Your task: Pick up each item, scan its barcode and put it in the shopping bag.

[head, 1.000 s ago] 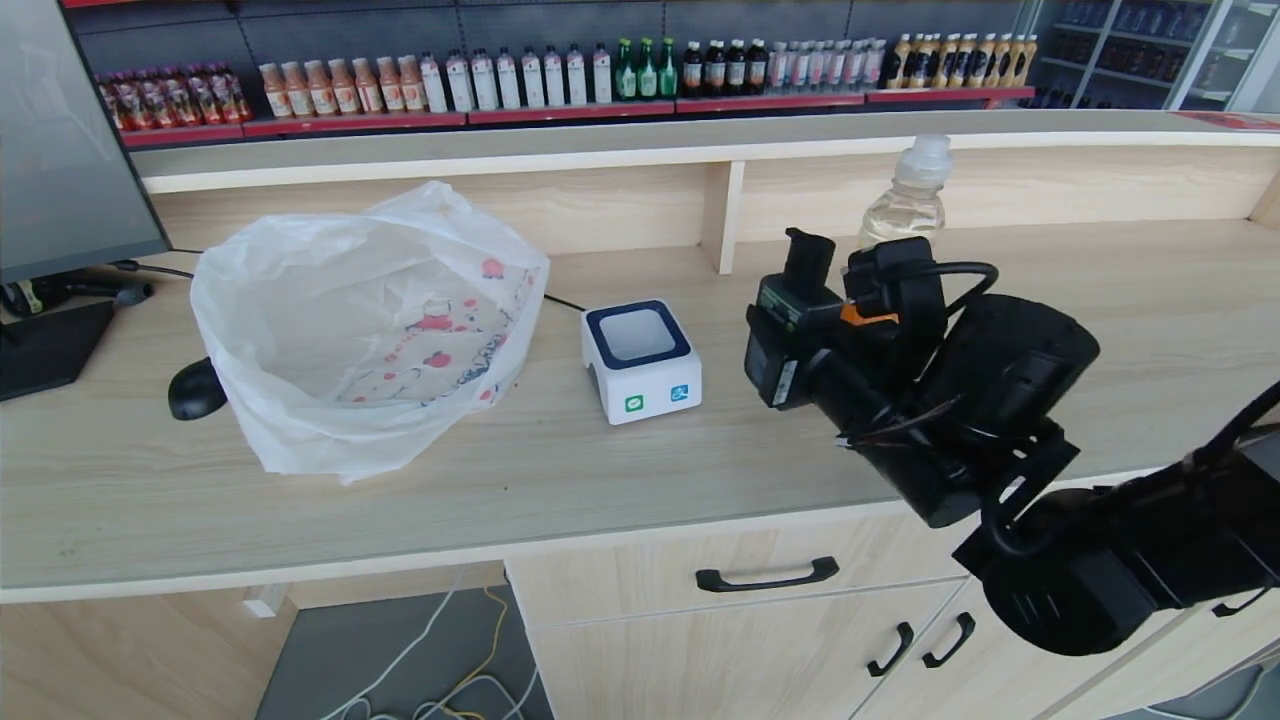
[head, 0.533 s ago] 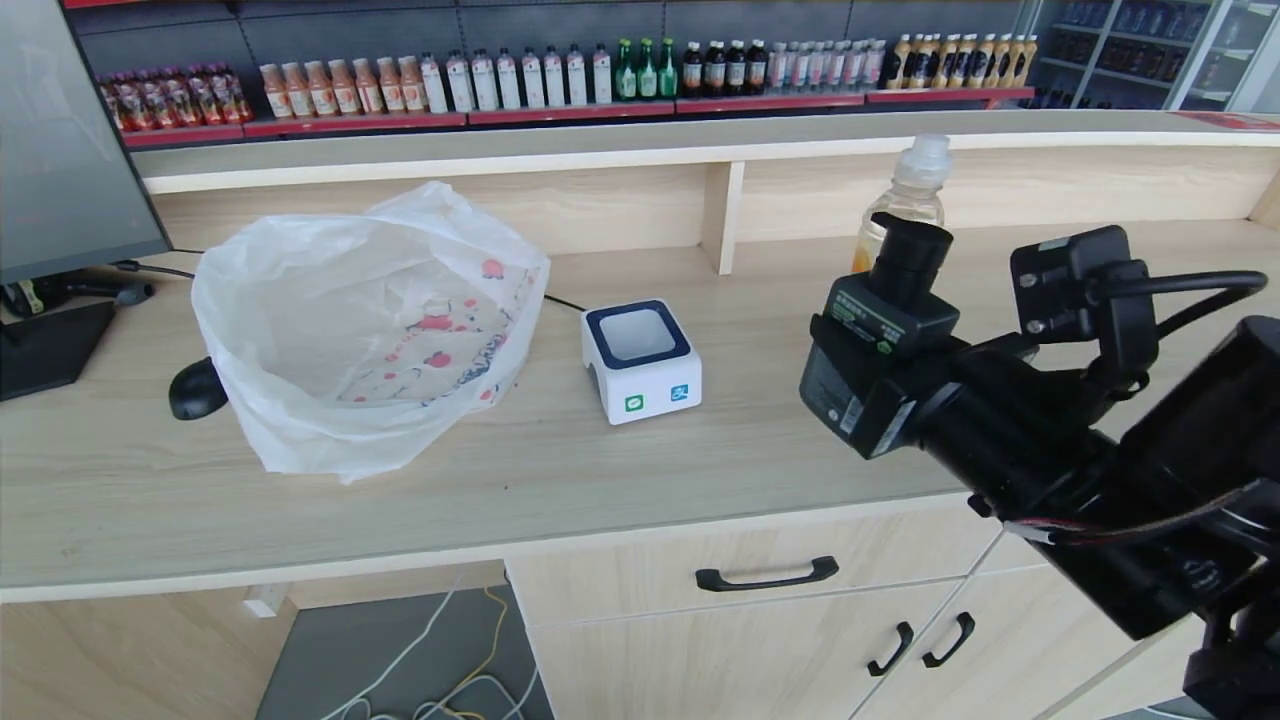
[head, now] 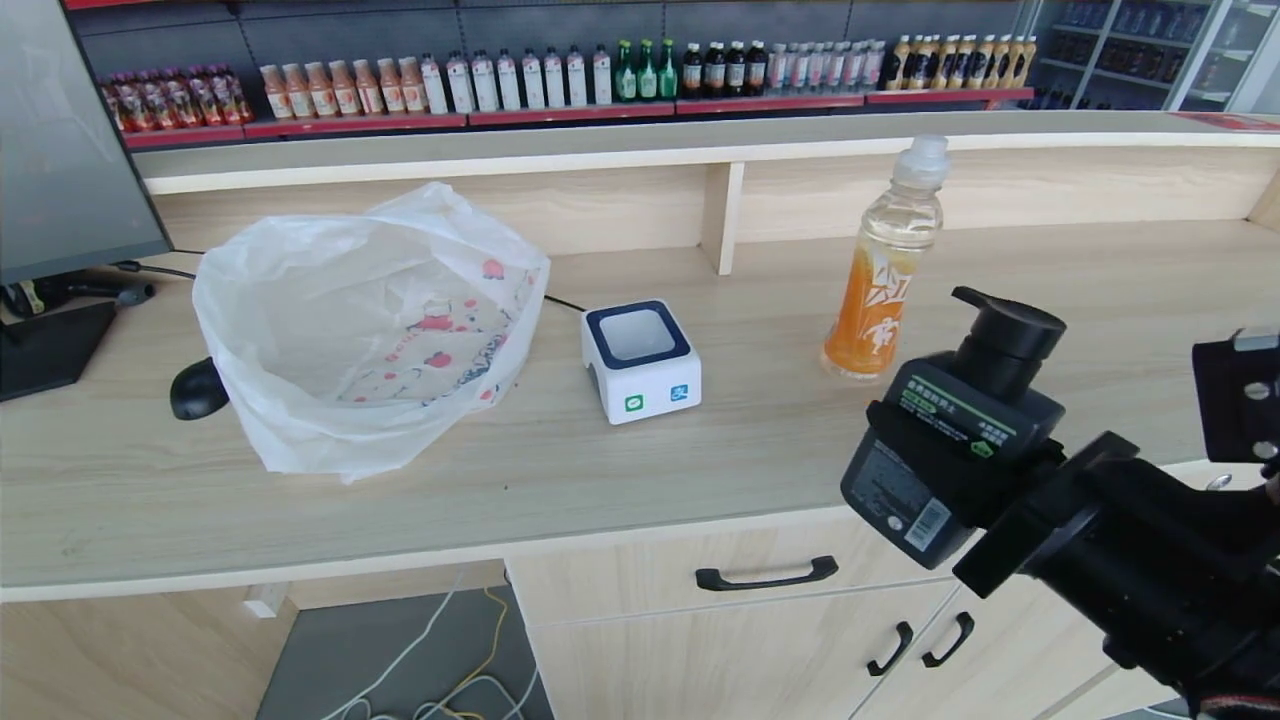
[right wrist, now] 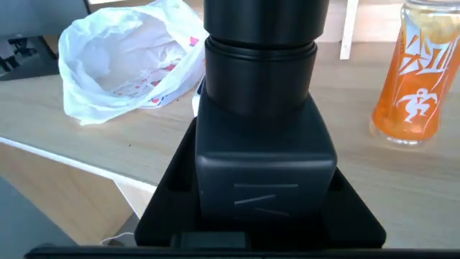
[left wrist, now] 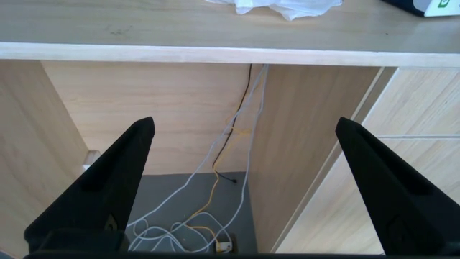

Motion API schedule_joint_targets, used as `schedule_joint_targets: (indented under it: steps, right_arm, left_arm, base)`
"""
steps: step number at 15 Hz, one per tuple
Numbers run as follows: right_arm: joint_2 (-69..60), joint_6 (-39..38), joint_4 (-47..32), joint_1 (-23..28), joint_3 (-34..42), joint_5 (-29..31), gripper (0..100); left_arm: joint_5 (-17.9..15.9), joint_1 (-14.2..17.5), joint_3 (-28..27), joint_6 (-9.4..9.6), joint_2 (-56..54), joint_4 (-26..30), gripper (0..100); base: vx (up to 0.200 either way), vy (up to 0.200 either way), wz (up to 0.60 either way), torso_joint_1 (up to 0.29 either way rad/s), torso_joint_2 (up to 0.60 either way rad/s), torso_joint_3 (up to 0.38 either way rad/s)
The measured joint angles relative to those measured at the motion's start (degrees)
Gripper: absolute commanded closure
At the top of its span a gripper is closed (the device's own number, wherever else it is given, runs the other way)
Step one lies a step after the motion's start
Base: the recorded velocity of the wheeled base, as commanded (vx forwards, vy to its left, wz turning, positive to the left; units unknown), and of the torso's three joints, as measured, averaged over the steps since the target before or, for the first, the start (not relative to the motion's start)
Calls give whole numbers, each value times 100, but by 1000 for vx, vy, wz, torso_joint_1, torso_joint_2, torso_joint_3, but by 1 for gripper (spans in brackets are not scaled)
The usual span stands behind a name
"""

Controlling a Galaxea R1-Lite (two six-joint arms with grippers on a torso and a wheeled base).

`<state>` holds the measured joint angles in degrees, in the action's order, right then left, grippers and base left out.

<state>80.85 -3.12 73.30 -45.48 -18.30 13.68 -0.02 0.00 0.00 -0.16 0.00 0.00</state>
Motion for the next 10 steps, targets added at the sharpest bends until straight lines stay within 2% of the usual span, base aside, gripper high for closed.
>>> schedule_joint_targets:
  steps: [3, 6, 9, 10]
  right_arm:
    - [-124, -779, 5, -261, 52, -165, 100]
    - [-155, -1467, 10, -475, -35, -1136, 100]
    - [-157, -2016, 11, -647, 20, -2487, 100]
    - [-157, -2231, 13, -683, 26, -2727, 100]
  left_arm:
    - [2, -2, 0, 0, 0, 0, 0]
    - [2, 0, 0, 0, 0, 2, 0]
    - [2, 0, 0, 0, 0, 0, 0]
    - [2, 0, 0, 0, 0, 0, 0]
  base:
    - [0, 0, 0, 0, 0, 0]
    - [0, 0, 0, 0, 0, 0]
    - [0, 0, 0, 0, 0, 0]
    - [0, 0, 0, 0, 0, 0]
